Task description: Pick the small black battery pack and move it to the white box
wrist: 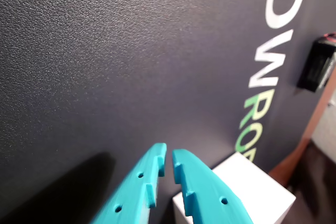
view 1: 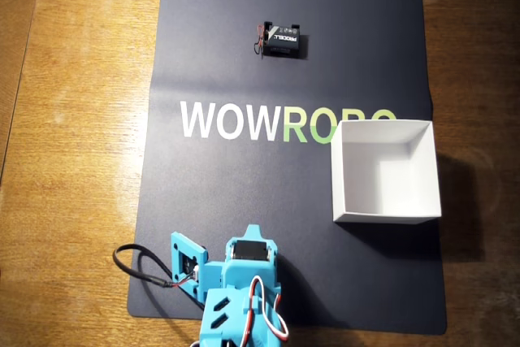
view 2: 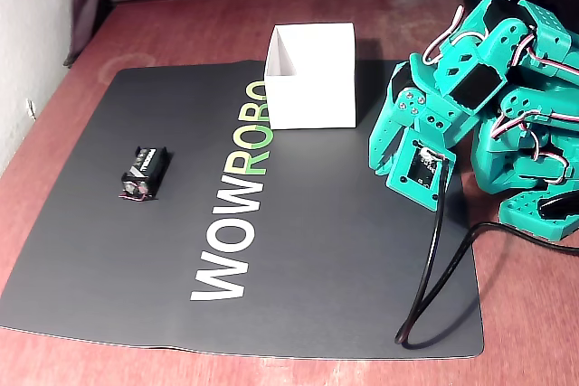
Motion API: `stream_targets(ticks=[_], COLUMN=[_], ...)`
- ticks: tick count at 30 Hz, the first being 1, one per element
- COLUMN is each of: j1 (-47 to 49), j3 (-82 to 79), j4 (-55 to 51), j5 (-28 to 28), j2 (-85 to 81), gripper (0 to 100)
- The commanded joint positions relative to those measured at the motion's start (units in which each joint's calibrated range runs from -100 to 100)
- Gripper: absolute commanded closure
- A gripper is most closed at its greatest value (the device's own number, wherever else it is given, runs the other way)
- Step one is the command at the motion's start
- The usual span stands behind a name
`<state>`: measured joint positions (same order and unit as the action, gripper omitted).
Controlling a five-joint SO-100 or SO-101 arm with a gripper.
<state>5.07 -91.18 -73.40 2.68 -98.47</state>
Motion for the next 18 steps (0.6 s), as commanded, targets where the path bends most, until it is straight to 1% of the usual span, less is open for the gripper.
stream_targets(ticks=[1,5,12,15,18], j1=[0.4,-0.6,-0.7,-0.7,-0.7], j3=[-0.4,-1.0,-0.3,0.1,1.2], j4=[0.0,2.8,2.8,2.8,2.8], j5=[0.2,-0.2,-0.8,-5.4,-8.2], j2=[-0.3,-0.3,0.7,0.9,2.7], gripper=[99,99,99,99,99])
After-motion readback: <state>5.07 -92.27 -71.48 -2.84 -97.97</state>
